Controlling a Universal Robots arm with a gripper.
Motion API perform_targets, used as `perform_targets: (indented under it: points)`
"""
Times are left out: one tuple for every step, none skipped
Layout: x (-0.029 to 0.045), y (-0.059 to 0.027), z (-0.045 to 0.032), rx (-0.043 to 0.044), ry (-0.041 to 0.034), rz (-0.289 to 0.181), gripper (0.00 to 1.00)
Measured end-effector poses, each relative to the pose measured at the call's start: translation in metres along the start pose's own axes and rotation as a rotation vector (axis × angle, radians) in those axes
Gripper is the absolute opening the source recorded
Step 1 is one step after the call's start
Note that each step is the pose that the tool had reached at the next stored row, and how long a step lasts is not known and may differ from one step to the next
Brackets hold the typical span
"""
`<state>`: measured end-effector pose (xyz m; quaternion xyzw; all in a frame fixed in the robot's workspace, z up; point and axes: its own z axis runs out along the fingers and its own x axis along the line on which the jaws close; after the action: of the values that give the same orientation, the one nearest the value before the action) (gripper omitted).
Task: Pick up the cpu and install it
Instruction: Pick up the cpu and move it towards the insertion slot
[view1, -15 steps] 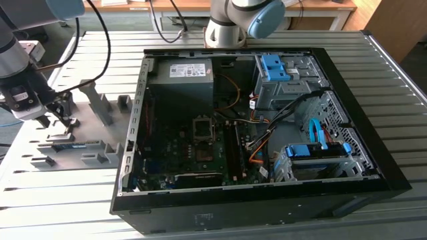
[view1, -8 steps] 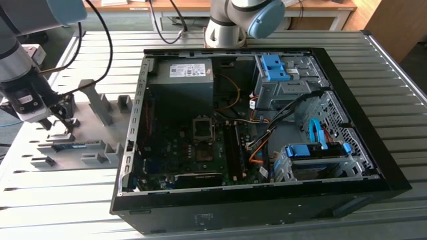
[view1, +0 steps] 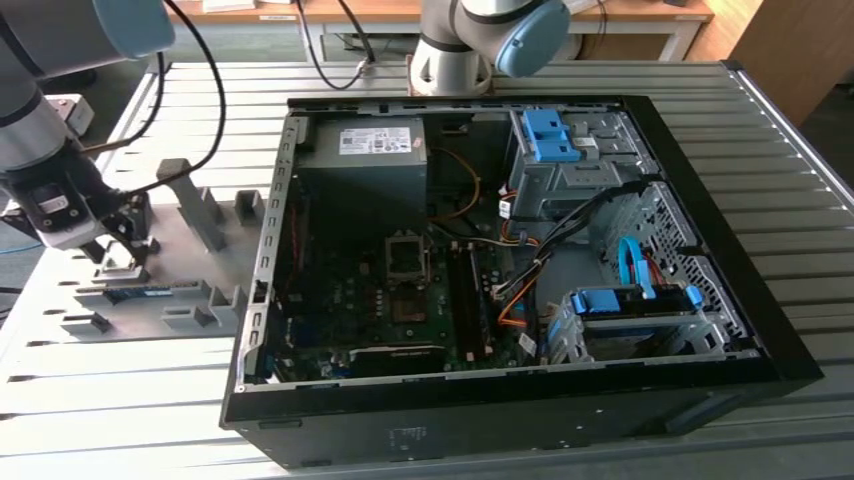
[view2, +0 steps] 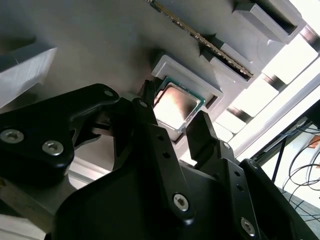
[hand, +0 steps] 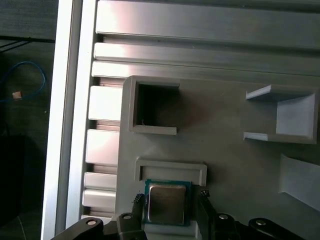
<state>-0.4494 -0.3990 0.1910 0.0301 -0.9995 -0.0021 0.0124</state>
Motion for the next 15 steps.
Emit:
perform_targets:
  points:
    - [0.0000,0.0000,0.0007,0.0001,0.0001,0.000,0.53]
    - [0.0000,0.0000,0.0013,0.0001,0.0001,0.000,0.53]
    - [0.0002,0.0000,0.0019,0.0001,0.0002,0.000,0.53]
    - [0.0005,0.0000,0.0025,0.0001,0.0001,0.000,0.53]
    - [0.0010,0.0001,0.0032,0.0000,0.0001,0.000,0.53]
    - [0.0015,0.0001,0.0038,0.0000,0.0001,0.000,0.53]
    - [0.0019,0.0001,0.0045,0.0000,0.0000,0.000,0.53]
    - [0.0022,0.0001,0.0051,-0.0001,-0.0002,0.000,0.53]
    - [0.0024,0.0001,0.0058,-0.0001,-0.0002,0.000,0.53]
    - [0.0026,0.0001,0.0064,0.0000,-0.0001,0.000,0.53]
    - [0.0027,0.0001,0.0069,0.0000,0.0001,0.000,0.53]
    - [0.0027,0.0001,0.0075,0.0001,0.0001,0.000,0.53]
    - [0.0027,0.0001,0.0079,0.0001,0.0001,0.000,0.53]
    - [0.0027,0.0001,0.0083,0.0001,0.0001,0.000,0.53]
    - [0.0027,0.0001,0.0086,0.0001,0.0002,0.000,0.53]
